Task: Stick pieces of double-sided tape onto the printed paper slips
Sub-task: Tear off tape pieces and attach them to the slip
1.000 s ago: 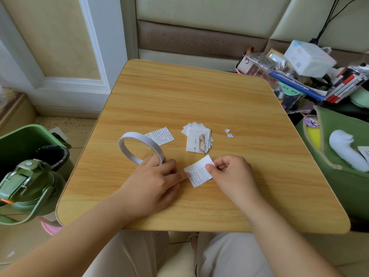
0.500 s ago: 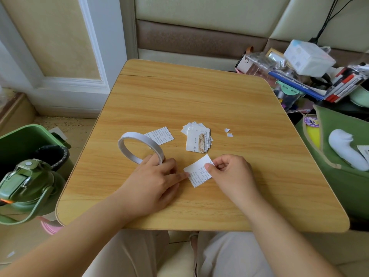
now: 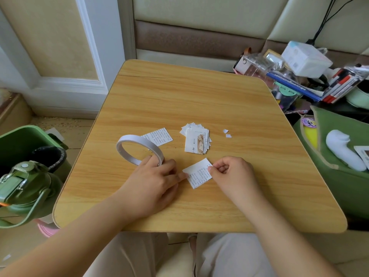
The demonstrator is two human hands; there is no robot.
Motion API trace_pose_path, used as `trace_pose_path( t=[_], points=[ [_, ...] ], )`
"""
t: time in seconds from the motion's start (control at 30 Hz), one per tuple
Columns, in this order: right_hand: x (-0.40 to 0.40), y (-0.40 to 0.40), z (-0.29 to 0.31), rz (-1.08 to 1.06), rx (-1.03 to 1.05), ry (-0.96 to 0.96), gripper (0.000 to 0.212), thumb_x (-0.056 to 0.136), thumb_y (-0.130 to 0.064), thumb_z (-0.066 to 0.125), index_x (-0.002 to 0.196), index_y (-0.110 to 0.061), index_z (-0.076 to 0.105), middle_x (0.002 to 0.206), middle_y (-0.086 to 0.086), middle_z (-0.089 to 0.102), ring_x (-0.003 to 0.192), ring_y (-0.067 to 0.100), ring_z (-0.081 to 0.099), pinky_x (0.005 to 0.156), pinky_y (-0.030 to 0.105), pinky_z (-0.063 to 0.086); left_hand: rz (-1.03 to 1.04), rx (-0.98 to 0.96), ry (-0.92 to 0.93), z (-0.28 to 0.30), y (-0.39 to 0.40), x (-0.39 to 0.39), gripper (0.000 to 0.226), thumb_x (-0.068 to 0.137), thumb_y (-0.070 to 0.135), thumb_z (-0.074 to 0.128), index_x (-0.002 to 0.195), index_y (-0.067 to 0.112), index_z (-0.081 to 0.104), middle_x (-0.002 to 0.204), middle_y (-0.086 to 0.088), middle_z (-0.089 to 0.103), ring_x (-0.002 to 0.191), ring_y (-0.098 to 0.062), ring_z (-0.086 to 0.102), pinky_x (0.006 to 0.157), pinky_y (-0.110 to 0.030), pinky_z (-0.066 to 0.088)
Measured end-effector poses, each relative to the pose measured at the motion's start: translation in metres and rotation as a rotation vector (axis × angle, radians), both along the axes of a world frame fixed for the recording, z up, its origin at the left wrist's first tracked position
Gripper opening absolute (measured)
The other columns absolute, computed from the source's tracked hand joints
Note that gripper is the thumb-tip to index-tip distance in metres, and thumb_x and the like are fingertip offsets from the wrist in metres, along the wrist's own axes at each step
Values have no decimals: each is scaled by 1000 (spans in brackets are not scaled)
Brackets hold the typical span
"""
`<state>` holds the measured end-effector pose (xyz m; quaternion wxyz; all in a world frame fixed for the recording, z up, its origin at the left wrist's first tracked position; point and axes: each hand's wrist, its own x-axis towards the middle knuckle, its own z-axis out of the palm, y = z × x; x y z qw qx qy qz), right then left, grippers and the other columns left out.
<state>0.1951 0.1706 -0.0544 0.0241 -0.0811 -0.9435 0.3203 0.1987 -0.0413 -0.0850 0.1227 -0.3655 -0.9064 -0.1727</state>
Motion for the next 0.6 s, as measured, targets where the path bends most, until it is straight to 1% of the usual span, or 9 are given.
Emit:
trace_pose_path(
  t=[0.1,0.23,0.3,0.33,0.43,0.47,0.53,0.57,0.6],
  points=[
    [1,-1,1,-5,13,3,9,82,-20,70,73,-18,68,66,-10,62,62,5,55,62,21,46,0,4,1,0,0,0,35,88,27,45,111,22,70,83,2,58,69,-25,46,62,-41,46],
    [7,-5,6,-6,77,-10,5,84,-22,65,80,-19,67,81,-3,66,79,13,61,74,26,50,0,4,-4,0,1,0,35,89,28,45,112,22,70,83,2,57,69,-26,47,62,-41,46],
    [8,-10,9,-6,52,-35,4,85,-19,63,83,-16,66,81,-4,66,80,13,61,73,28,51,0,0,-6,0,0,0,35,89,28,44,112,22,70,83,1,58,68,-26,47,61,-41,46],
    [8,-11,12,-6,33,-55,4,85,-19,62,85,-16,65,81,-6,65,79,13,61,70,27,51,0,0,-7,1,0,0,35,89,28,44,111,22,70,83,1,58,68,-26,47,61,-41,46],
    [5,-14,18,-12,-72,-163,5,87,-21,60,90,-19,64,79,-10,63,71,9,58,56,21,44,1,8,-11,1,0,0,35,90,28,43,110,23,71,83,2,58,68,-25,47,61,-41,46],
    [4,-14,19,-16,-144,-204,5,87,-23,61,91,-21,64,82,-9,65,73,9,60,57,21,44,1,12,-12,2,0,0,35,90,28,43,109,23,71,83,2,58,68,-25,47,61,-42,46],
    [3,-14,19,-26,-309,-257,5,87,-26,63,91,-23,65,88,-9,69,82,11,64,68,23,47,2,18,-9,2,0,0,35,90,28,42,108,23,72,84,3,58,68,-25,47,60,-41,46],
    [3,-14,20,-24,-362,-265,5,86,-26,64,89,-23,66,88,-9,70,83,11,65,71,25,48,4,20,-7,2,0,1,35,90,28,42,108,23,72,84,3,58,67,-25,46,60,-41,46],
    [3,-14,20,-15,-389,-265,5,86,-27,65,87,-22,66,86,-10,70,80,10,64,71,25,47,6,20,-3,2,1,1,35,90,28,42,107,23,72,84,3,58,67,-25,46,59,-41,46]
  ],
)
